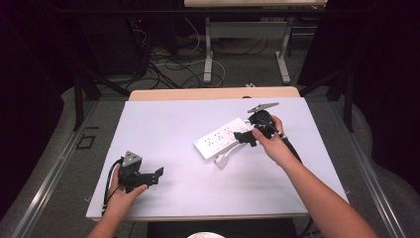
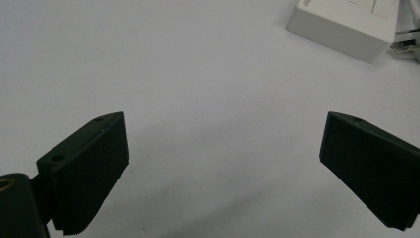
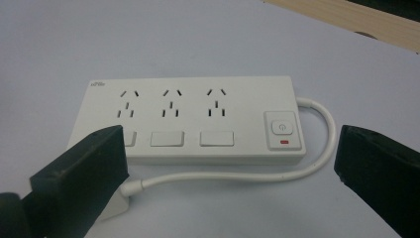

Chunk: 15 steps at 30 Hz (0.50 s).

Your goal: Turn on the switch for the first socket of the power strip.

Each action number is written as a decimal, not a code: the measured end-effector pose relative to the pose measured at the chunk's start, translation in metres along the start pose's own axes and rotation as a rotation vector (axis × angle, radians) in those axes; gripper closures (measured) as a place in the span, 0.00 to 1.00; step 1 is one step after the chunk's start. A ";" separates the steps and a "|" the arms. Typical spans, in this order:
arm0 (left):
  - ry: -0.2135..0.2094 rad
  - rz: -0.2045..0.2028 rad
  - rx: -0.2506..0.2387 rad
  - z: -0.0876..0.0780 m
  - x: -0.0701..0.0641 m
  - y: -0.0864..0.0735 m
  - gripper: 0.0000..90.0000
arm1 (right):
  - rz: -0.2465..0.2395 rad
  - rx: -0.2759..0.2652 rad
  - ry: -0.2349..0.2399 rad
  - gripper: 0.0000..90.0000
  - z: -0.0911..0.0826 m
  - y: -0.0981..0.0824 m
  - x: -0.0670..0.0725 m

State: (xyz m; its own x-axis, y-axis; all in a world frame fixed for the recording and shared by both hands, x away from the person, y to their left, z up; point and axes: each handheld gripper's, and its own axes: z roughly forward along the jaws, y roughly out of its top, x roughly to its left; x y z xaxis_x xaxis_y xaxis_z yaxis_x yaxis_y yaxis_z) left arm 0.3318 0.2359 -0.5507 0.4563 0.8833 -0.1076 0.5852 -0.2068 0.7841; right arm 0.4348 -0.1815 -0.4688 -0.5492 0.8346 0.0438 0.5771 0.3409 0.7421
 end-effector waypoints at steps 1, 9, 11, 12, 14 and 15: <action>0.000 0.001 -0.001 0.000 0.000 0.000 0.05 | 0.004 0.000 0.001 0.00 -0.002 -0.002 -0.001; 0.001 0.002 -0.012 0.000 -0.001 0.000 0.05 | -0.004 -0.033 -0.009 0.00 -0.016 -0.015 -0.005; 0.002 0.001 -0.016 0.000 -0.001 0.000 0.04 | -0.011 -0.043 -0.009 0.00 -0.020 -0.018 -0.006; 0.003 0.000 -0.016 0.000 -0.001 -0.001 0.04 | -0.013 -0.045 -0.012 0.00 -0.022 -0.020 -0.006; 0.003 -0.002 -0.015 0.000 -0.001 -0.001 0.04 | -0.013 -0.053 -0.013 0.00 -0.026 -0.023 -0.006; 0.003 -0.002 -0.014 -0.001 -0.001 -0.001 0.04 | -0.016 -0.054 -0.016 0.00 -0.028 -0.025 -0.006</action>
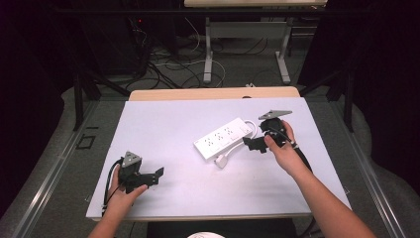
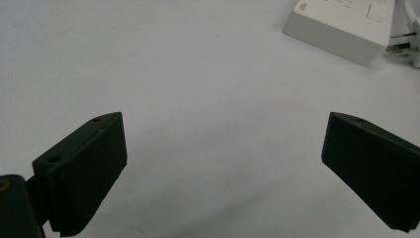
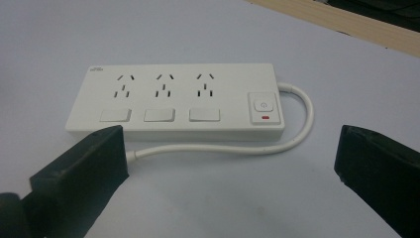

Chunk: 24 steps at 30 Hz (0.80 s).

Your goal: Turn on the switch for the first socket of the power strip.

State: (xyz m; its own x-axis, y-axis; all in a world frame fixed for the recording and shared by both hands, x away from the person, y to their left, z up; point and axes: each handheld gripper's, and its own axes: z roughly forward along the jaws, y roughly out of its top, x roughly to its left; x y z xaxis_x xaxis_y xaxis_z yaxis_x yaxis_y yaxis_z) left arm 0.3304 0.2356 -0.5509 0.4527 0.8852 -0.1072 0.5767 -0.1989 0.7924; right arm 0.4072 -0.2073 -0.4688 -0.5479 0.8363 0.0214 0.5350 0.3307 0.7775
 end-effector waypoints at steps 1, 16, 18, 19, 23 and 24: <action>-0.004 0.001 0.007 -0.001 0.000 0.000 0.03 | 0.001 -0.002 -0.004 0.00 -0.002 -0.001 0.000; 0.002 -0.008 -0.007 -0.003 0.001 -0.001 0.00 | 0.033 -0.069 -0.002 0.00 -0.027 -0.035 -0.007; 0.004 -0.006 -0.006 -0.003 0.001 -0.001 0.00 | 0.044 -0.068 0.000 0.00 -0.030 -0.042 -0.010; 0.005 -0.006 -0.006 -0.003 0.001 -0.001 0.00 | 0.046 -0.067 0.000 0.00 -0.031 -0.045 -0.011; 0.005 -0.005 -0.008 -0.003 0.000 -0.001 0.00 | 0.070 -0.062 -0.013 0.00 -0.035 -0.058 -0.018; 0.006 -0.005 -0.009 -0.003 0.000 -0.001 0.00 | 0.080 -0.063 -0.013 0.00 -0.036 -0.061 -0.020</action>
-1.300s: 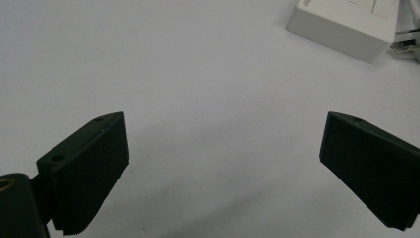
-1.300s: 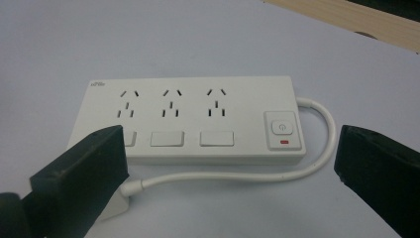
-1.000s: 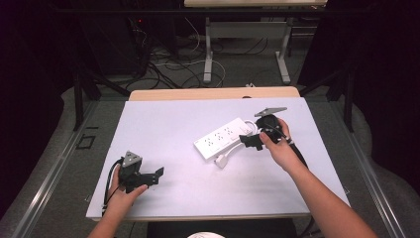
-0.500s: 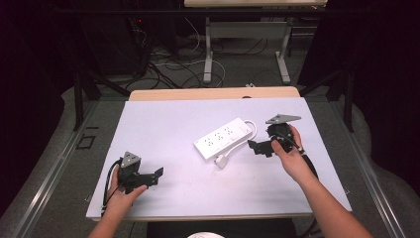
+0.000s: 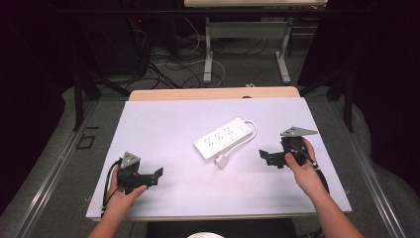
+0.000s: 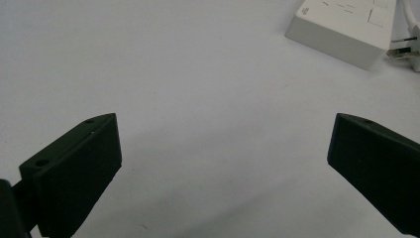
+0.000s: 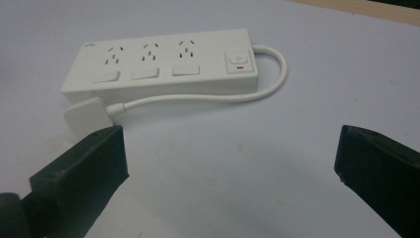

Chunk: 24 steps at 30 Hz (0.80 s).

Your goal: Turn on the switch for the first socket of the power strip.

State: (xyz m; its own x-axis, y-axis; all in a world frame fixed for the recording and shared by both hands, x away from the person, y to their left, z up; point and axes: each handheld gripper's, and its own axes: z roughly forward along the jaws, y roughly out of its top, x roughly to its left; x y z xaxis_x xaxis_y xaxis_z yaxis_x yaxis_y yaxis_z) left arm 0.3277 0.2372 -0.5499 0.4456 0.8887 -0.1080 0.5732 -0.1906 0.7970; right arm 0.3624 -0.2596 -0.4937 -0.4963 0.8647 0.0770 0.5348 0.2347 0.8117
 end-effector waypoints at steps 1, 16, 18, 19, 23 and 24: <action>0.001 0.000 -0.001 0.000 0.000 0.000 0.00 | 0.006 -0.002 -0.004 0.00 -0.001 -0.003 -0.002; 0.015 -0.006 -0.003 -0.001 0.002 -0.001 0.00 | 0.100 -0.022 -0.076 0.00 -0.014 -0.042 -0.032; 0.010 -0.005 -0.002 -0.001 0.002 -0.001 0.00 | 0.119 -0.027 -0.083 0.00 -0.015 -0.046 -0.034; 0.009 -0.006 -0.006 0.000 0.001 -0.001 0.00 | 0.114 -0.028 -0.092 0.00 -0.015 -0.048 -0.036; 0.002 0.011 -0.006 -0.001 0.000 -0.001 0.00 | 0.134 -0.055 -0.116 0.00 -0.018 -0.056 -0.042; 0.000 0.012 -0.006 -0.001 0.000 -0.002 0.00 | 0.134 -0.064 -0.121 0.00 -0.019 -0.058 -0.044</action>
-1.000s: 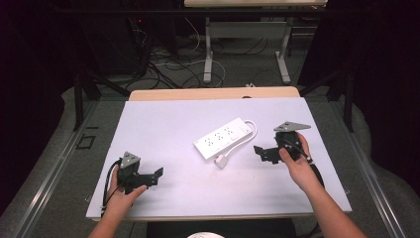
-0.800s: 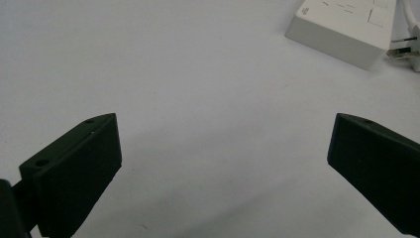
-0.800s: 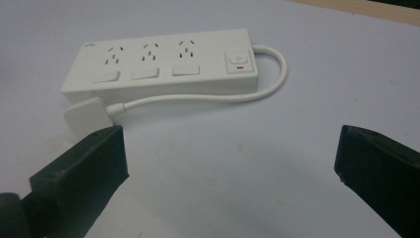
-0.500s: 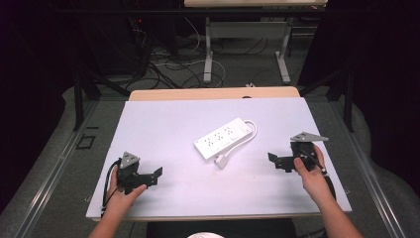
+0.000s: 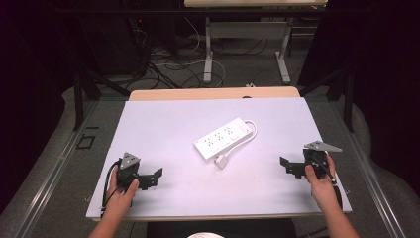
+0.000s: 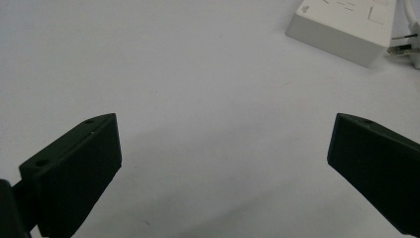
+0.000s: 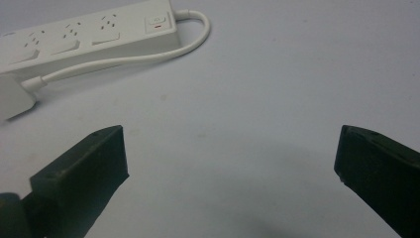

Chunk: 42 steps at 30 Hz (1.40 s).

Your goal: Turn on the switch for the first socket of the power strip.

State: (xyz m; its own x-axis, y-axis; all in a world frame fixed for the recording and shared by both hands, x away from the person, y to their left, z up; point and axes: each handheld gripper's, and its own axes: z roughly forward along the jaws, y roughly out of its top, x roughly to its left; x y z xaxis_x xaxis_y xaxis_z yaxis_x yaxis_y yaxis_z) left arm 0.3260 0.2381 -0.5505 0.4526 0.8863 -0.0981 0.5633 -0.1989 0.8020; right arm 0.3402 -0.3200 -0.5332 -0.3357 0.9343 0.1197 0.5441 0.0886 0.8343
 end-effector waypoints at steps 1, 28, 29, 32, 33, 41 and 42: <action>0.000 0.000 0.000 0.000 0.000 0.000 0.00 | 0.014 -0.006 -0.009 0.00 -0.001 -0.002 -0.001; -0.008 -0.003 0.020 0.000 0.003 0.000 0.00 | 0.159 0.012 -0.100 0.00 0.002 -0.020 -0.040; -0.005 -0.005 0.012 0.001 0.003 0.000 0.00 | 0.157 0.000 -0.098 0.00 0.003 -0.020 -0.041; -0.004 -0.006 0.011 0.001 0.003 0.000 0.00 | 0.159 0.014 -0.098 0.00 0.003 -0.021 -0.040; -0.003 -0.005 0.017 0.000 0.003 0.001 0.00 | 0.162 0.002 -0.095 0.00 0.004 -0.021 -0.040; 0.001 -0.010 0.014 0.002 0.004 0.000 0.00 | 0.168 0.014 -0.089 0.00 0.006 -0.022 -0.039; -0.005 -0.008 0.026 0.001 0.004 0.001 0.00 | 0.161 0.012 -0.089 0.00 0.006 -0.022 -0.039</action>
State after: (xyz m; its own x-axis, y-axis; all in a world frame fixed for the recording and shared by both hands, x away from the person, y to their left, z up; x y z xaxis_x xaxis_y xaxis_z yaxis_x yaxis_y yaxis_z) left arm 0.3293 0.2408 -0.5509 0.4513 0.8859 -0.1074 0.5845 -0.2025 0.7857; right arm 0.3465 -0.3564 -0.5592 -0.1745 0.9636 0.2027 0.5944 -0.0610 0.8019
